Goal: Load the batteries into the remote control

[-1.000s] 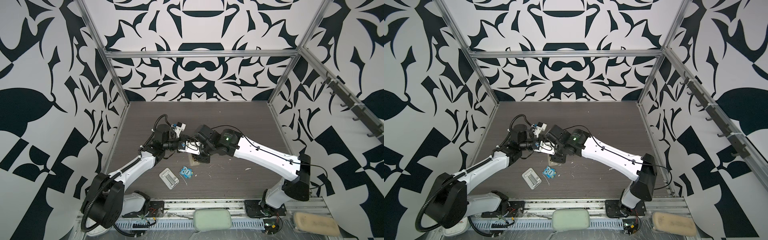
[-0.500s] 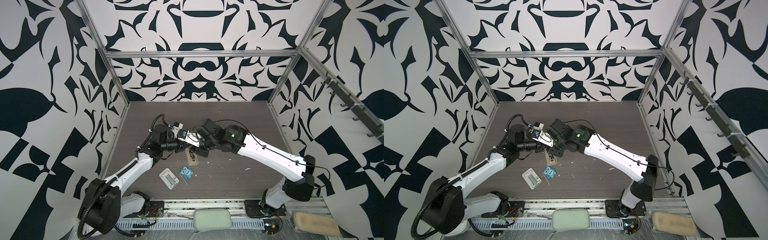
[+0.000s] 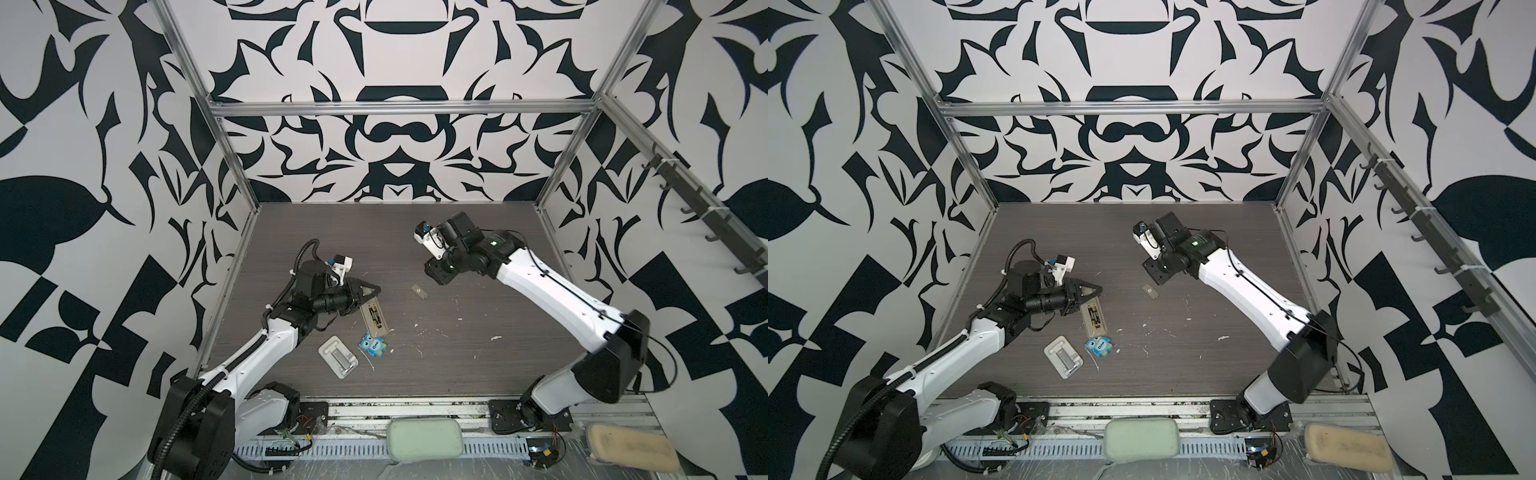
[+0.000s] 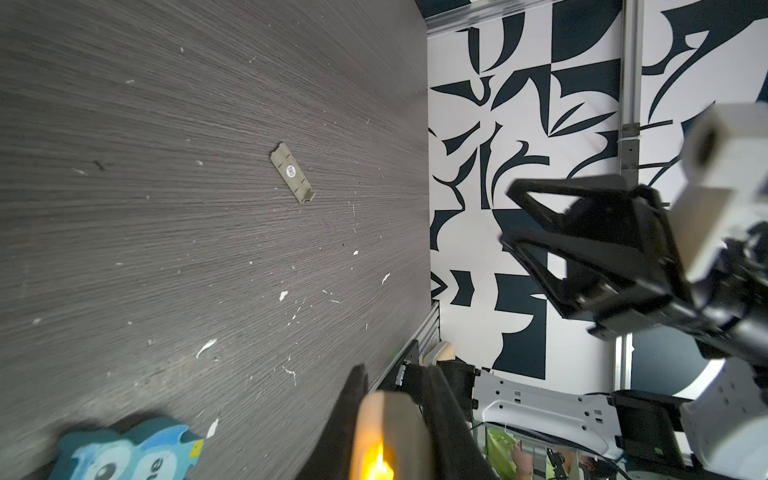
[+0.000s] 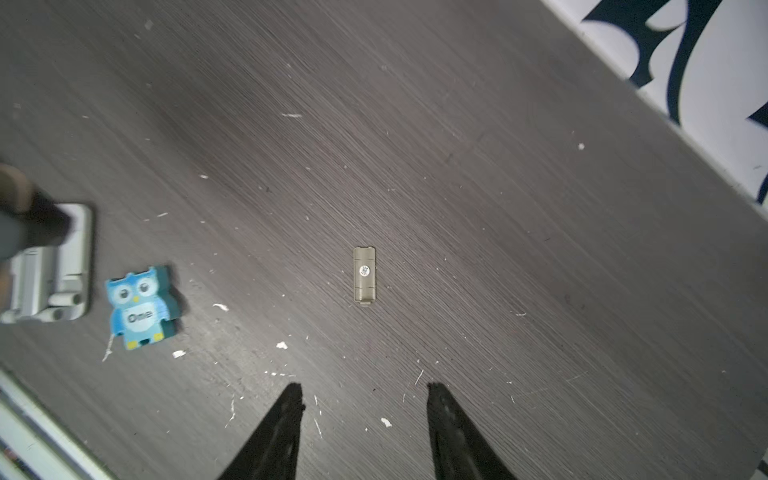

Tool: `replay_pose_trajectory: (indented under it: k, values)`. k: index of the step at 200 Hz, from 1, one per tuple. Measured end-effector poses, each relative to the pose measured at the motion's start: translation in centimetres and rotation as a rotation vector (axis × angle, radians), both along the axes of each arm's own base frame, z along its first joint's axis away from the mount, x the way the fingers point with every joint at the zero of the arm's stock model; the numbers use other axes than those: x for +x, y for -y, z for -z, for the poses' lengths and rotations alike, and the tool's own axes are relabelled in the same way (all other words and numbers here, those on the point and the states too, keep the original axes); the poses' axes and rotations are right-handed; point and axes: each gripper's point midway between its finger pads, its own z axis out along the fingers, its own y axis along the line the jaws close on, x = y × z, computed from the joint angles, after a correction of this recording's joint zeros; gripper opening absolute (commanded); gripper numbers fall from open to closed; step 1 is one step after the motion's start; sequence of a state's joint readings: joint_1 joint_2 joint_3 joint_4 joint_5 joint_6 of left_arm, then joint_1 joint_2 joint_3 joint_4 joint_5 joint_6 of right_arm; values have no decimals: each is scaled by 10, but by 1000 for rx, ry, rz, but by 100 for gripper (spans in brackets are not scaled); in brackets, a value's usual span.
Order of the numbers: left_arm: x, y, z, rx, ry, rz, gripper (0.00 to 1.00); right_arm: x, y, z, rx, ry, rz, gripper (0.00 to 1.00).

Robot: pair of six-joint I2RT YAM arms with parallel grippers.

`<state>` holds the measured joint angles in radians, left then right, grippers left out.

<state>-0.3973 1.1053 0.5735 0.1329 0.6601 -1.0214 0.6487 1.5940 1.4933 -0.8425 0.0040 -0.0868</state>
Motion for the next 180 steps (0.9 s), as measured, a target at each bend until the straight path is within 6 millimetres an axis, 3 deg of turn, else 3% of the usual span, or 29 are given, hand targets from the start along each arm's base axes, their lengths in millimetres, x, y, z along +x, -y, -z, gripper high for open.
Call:
replay_pose_trajectory:
  k: [35,60,116,180]
  values:
    - [-2,-5,-1,2,13,-21,0,7,-6,79,-120,-169,12,60]
    - [-4,-9,-3,0,29,-36,0,6,-5,112,-177,-243,13,60]
    - [-7,-14,4,10,9,-51,0,23,-17,142,-194,-286,52,55]
    - [-7,-14,5,9,4,-53,0,27,-19,170,-221,-325,83,51]
